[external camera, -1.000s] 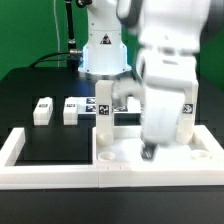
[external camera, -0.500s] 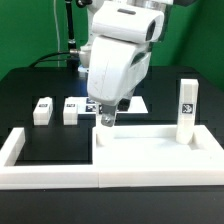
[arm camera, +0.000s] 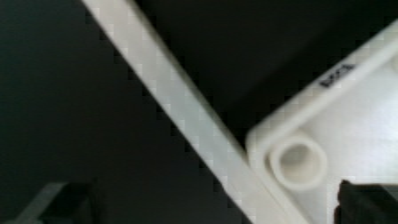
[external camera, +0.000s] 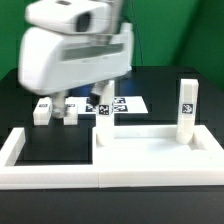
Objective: Assemble desk
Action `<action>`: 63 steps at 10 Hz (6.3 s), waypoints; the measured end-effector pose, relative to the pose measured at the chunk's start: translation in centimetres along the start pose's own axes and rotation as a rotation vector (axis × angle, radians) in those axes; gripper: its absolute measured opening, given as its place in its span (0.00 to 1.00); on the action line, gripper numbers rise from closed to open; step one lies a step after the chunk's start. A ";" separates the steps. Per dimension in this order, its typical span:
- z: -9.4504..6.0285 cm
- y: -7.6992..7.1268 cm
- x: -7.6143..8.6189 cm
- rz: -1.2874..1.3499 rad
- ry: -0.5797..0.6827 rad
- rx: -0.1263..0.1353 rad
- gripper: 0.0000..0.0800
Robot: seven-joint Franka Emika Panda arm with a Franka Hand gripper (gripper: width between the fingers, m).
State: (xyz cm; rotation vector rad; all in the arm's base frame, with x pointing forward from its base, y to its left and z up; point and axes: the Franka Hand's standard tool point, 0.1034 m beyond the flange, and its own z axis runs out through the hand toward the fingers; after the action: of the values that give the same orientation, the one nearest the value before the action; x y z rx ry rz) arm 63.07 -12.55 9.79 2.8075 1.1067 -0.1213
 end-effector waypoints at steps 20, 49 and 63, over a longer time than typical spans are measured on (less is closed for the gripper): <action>4.4 -8.2 -15.2 0.997 -0.723 0.674 0.81; 8.1 -15.4 -15.6 0.960 -0.855 0.695 0.81; 7.3 -15.0 -15.2 0.998 -0.845 0.682 0.81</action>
Offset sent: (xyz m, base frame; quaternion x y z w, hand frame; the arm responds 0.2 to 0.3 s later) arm 0.0000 0.0000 0.0000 0.0000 0.0000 0.1296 0.9916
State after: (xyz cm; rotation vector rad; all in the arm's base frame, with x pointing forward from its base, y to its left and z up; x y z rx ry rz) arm 41.51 -12.98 3.11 2.8458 -0.6216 -1.5727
